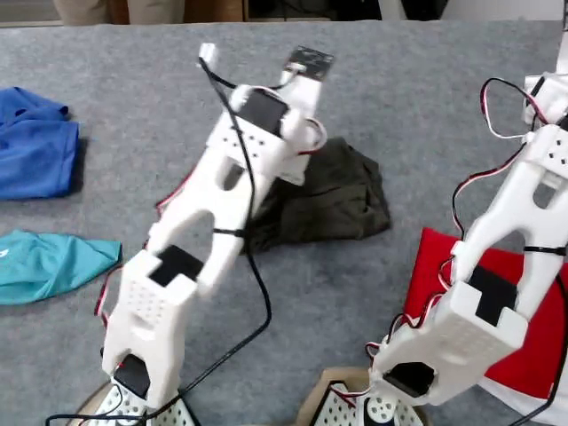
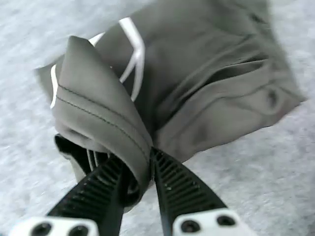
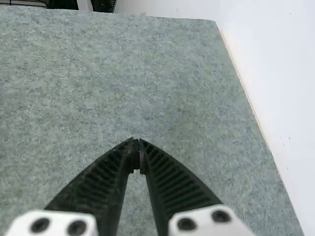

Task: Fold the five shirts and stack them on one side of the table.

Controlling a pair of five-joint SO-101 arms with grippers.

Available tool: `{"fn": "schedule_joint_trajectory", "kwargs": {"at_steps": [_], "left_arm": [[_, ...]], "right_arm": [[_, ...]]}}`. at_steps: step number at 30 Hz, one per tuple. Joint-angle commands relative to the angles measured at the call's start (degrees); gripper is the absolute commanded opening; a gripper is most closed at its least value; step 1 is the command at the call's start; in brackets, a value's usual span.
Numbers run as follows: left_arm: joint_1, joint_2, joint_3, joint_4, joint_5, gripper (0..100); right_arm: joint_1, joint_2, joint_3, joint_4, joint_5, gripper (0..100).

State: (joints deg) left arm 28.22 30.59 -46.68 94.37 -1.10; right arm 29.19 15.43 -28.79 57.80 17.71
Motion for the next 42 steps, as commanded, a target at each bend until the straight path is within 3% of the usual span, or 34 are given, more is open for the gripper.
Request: {"fn": "schedule_joint_trajectory", "kwargs": {"at_steps": [1, 10, 23, 28, 33, 35, 38, 42], "left_arm": [[3.2, 2.4, -8.2, -2.1, 3.2, 2], [8.0, 14.7, -25.8, -9.8, 9.9, 2], [10.4, 21.3, -31.5, -14.9, 12.9, 3], [9.8, 21.3, -31.6, -12.3, 14.4, 21], [2.5, 20.7, -32.4, -12.7, 14.2, 20], [-3.3, 20.8, -34.5, -12.0, 13.8, 15], [-11.4, 21.8, -34.6, -9.7, 13.8, 1], [-20.2, 24.5, -30.9, -5.5, 13.8, 2]], "right_arm": [[0.4, -2.3, -3.5, -1.3, -0.4, 0.5], [0.4, -2.2, -3.5, -1.3, -0.1, 0.5], [0.5, -2.2, -3.4, -1.4, -0.1, 0.5], [-0.5, -2.2, -3.0, -0.9, 2.0, 0.5], [-3.3, -2.2, -3.0, 1.2, 4.9, 0.5], [-5.7, -2.2, -3.0, 2.6, 6.9, 0.5], [-11.3, -1.0, -3.7, 6.2, 9.7, 0.5], [-20.8, 2.4, -7.3, 12.9, 12.6, 0.5]]}}
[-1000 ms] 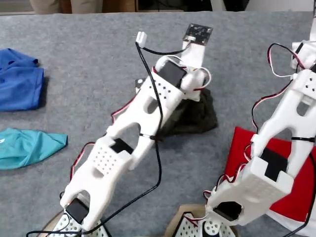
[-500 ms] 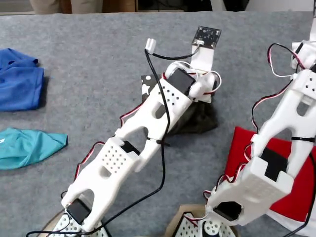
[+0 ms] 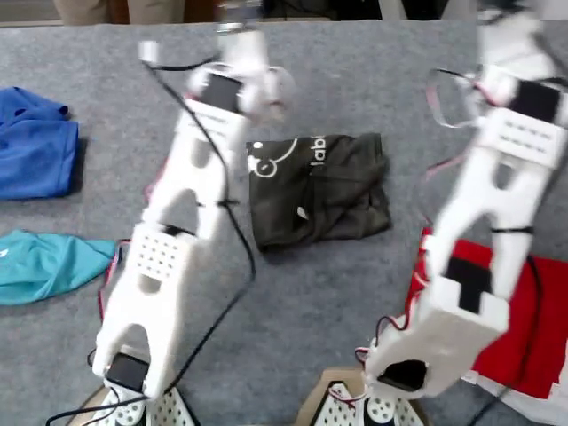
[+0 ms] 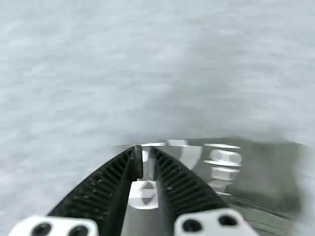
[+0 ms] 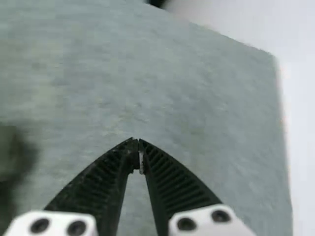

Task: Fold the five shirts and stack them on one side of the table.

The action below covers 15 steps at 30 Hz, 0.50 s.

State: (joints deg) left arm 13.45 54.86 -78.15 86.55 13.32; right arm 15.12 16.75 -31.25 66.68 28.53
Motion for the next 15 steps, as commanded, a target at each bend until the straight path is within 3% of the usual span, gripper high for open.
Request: {"fn": "schedule_joint_trajectory", "kwargs": {"at_steps": [1, 9, 15], "left_arm": [[-7.3, 1.1, 0.8, 3.5, -0.6, 2], [-16.4, 11.6, -0.3, 0.1, -0.7, 2], [-16.6, 15.6, -5.4, -0.3, -0.7, 2]], "right_arm": [[-9.1, 2.3, -6.4, 6.0, 1.6, 0.5], [-26.2, 20.2, -16.7, 19.6, 1.5, 0.5], [-31.9, 33.5, -29.5, 30.6, 1.5, 0.5]]}}
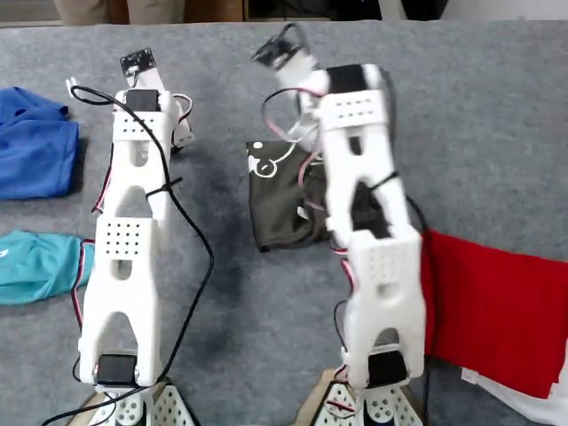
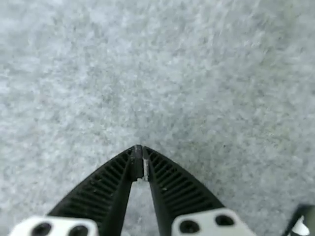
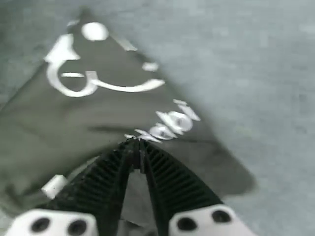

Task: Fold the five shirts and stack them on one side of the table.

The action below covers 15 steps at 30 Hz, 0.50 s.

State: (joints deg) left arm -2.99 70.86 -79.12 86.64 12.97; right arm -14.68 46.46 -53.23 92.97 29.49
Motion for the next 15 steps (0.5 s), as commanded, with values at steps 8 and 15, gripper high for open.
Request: {"fn": "schedule_joint_trajectory", "kwargs": {"at_steps": [8, 15], "left_arm": [[-0.2, 0.9, -7.1, -0.3, -0.4, 2], [0.5, 0.9, -7.2, -0.6, -0.5, 2]], "right_arm": [[-1.8, 13.2, -16.1, 9.3, 0.4, 0.5], [2.9, 14.6, -14.4, 9.4, 0.4, 0.5]]}}
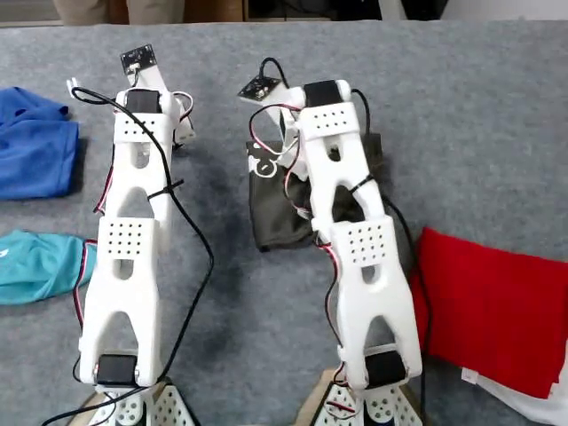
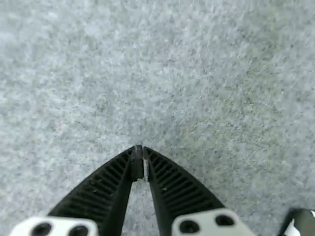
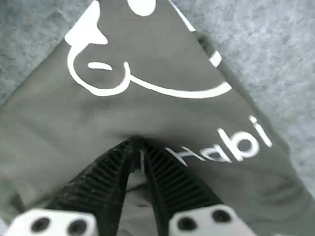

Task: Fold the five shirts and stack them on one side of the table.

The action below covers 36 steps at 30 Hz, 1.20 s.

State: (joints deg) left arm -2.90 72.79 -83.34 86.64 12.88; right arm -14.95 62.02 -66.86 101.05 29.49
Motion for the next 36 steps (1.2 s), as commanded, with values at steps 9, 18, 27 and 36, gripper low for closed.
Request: {"fn": "schedule_joint_trajectory", "kwargs": {"at_steps": [9, 18, 27, 36], "left_arm": [[0.7, -0.9, -3.0, -1.1, -0.6, 2], [0.6, -0.9, -3.0, -1.2, -0.6, 2], [0.6, -0.9, -3.0, -1.3, -0.6, 2], [0.6, -0.9, -3.0, -1.3, -0.6, 2]], "right_arm": [[8.1, -10.1, 12.3, 1.3, 0.8, 0.5], [11.8, -25.8, 31.2, 1.3, 2.5, 0.5], [18.9, -39.9, 53.1, 1.1, 7.3, 0.5], [25.2, -48.8, 56.6, 1.1, 11.2, 0.5]]}}
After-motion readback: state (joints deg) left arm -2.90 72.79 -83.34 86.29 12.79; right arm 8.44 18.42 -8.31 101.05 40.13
